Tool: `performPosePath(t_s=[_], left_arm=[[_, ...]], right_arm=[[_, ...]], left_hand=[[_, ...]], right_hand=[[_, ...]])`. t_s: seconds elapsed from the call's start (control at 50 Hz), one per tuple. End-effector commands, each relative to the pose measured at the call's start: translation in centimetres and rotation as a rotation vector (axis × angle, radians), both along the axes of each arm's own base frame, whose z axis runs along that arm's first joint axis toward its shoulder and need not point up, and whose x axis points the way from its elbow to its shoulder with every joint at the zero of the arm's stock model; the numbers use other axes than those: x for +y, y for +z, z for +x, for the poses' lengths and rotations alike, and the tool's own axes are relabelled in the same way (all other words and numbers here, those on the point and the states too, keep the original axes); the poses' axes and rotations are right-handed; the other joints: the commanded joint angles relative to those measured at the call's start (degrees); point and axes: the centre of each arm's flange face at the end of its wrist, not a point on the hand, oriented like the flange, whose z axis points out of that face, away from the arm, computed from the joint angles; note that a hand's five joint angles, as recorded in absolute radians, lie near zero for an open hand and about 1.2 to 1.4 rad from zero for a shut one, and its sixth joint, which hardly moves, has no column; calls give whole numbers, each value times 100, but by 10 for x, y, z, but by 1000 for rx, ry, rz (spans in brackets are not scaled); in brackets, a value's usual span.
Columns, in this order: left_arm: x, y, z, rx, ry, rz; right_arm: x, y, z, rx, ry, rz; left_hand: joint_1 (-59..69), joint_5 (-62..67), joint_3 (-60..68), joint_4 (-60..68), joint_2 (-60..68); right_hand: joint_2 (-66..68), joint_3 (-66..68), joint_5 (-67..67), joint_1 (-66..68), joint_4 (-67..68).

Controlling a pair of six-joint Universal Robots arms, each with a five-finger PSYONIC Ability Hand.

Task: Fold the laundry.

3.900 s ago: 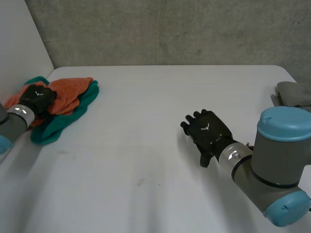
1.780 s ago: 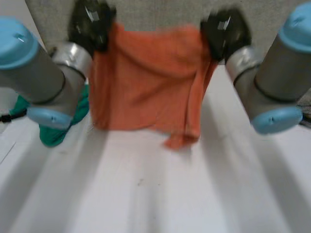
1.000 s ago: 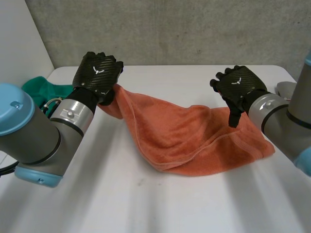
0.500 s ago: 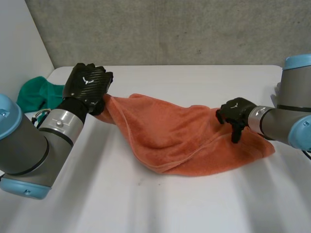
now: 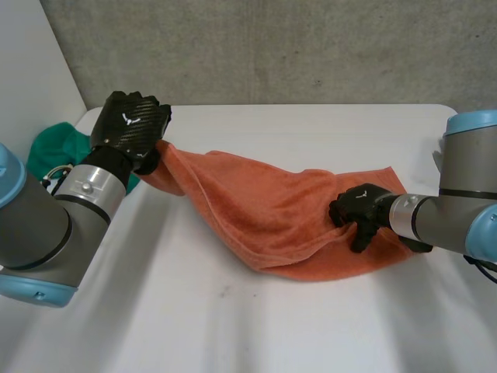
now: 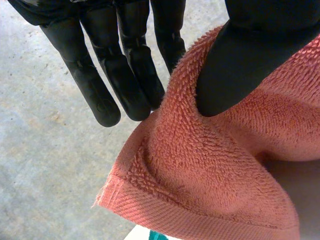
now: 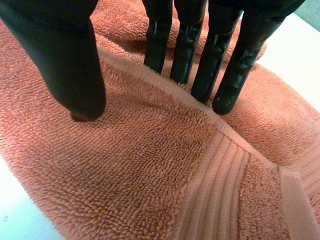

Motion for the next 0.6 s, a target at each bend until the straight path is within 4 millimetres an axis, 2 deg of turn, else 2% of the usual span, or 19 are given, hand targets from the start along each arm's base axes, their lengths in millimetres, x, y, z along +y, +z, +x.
performPosePath(t_s=[0.02, 0.24, 0.32, 0.48, 0.6], left_arm=[[-7, 1, 7, 2, 26, -4], [-11, 2, 11, 0, 42, -5], [-11, 1, 11, -2, 42, 1], [-12, 2, 13, -2, 48, 3], [-11, 0, 13, -10, 49, 24]], right_arm=[[5, -2, -4, 3, -6, 19], [13, 11, -7, 2, -7, -2], [16, 11, -8, 3, -7, 0], [10, 12, -11, -7, -20, -38], [6, 39, -19, -23, -45, -104]], left_hand=[[1191, 1161, 953, 953, 947], [1191, 1161, 953, 953, 947], [1191, 1161, 953, 953, 947], [1191, 1161, 953, 953, 947], [1174, 1144, 936, 936, 930]], right_hand=[[1309, 1296, 1439, 1975, 1285], [939, 925, 1068, 1605, 914], [417, 404, 547, 1084, 393], [501, 488, 631, 1167, 477], [602, 589, 732, 1268, 578]])
